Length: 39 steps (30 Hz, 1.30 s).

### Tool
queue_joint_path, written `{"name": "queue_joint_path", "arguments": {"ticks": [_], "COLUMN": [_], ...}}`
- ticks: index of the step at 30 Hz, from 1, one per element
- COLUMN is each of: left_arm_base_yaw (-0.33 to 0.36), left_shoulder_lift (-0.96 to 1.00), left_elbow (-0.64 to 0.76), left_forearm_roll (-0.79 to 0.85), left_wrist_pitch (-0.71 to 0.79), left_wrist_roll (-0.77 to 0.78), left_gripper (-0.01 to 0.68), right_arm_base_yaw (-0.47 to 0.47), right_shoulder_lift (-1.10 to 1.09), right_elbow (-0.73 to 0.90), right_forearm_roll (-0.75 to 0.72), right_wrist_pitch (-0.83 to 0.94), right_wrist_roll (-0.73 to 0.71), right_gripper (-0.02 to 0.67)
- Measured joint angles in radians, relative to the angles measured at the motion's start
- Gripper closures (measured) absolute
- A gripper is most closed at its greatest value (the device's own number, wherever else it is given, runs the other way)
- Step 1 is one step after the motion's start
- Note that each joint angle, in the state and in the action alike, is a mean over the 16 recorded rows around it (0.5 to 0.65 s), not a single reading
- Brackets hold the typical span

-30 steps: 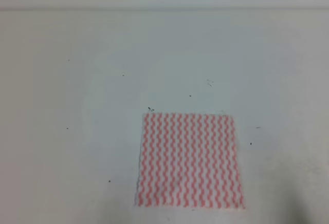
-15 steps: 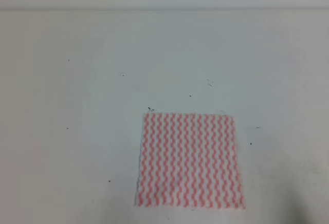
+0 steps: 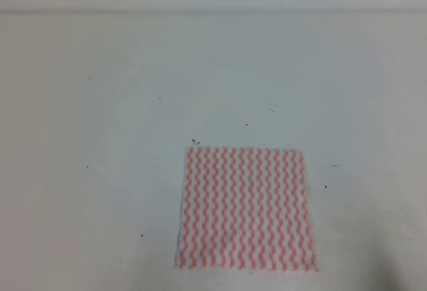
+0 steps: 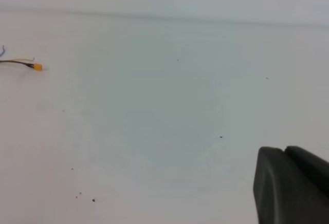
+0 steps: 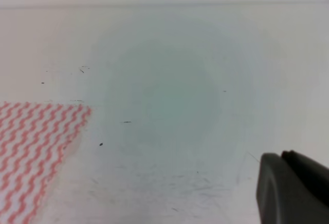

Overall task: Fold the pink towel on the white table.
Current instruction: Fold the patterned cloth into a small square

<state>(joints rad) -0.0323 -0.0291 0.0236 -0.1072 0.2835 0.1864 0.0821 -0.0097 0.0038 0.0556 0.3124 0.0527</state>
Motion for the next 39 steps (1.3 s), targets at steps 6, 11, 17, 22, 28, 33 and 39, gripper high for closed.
{"name": "queue_joint_path", "arguments": {"ticks": [6,11,17,22,28,33,39], "left_arm_base_yaw": [0.000,0.000,0.000,0.000,0.000,0.000,0.000], "left_shoulder_lift": [0.003,0.002,0.002,0.003,0.005,0.008,0.013], "left_elbow": [-0.002,0.000,0.000,-0.002,-0.003,-0.006,-0.008], "left_forearm_roll": [0.000,-0.046,-0.204,-0.364,-0.493,-0.514,-0.515], "left_wrist_pitch": [-0.009,-0.052,-0.156,-0.253,-0.298,-0.284,-0.264], "left_wrist_roll": [0.000,-0.003,-0.007,-0.008,-0.003,0.002,0.005], "left_gripper": [0.678,0.677,0.677,0.677,0.677,0.678,0.677], "right_arm_base_yaw": [0.000,0.000,0.000,0.000,0.000,0.000,0.000], "right_shoulder_lift": [-0.001,-0.003,-0.001,0.001,0.000,0.000,-0.002], "right_elbow": [0.001,0.004,0.001,-0.001,0.000,0.000,0.003], "right_forearm_roll": [0.000,0.000,0.000,0.000,0.000,0.000,0.000], "right_wrist_pitch": [-0.002,-0.005,-0.003,-0.001,-0.001,-0.001,-0.002], "right_wrist_roll": [0.000,-0.001,0.000,0.000,0.000,0.000,0.000], "right_gripper": [0.667,0.667,0.667,0.667,0.667,0.667,0.667]}}
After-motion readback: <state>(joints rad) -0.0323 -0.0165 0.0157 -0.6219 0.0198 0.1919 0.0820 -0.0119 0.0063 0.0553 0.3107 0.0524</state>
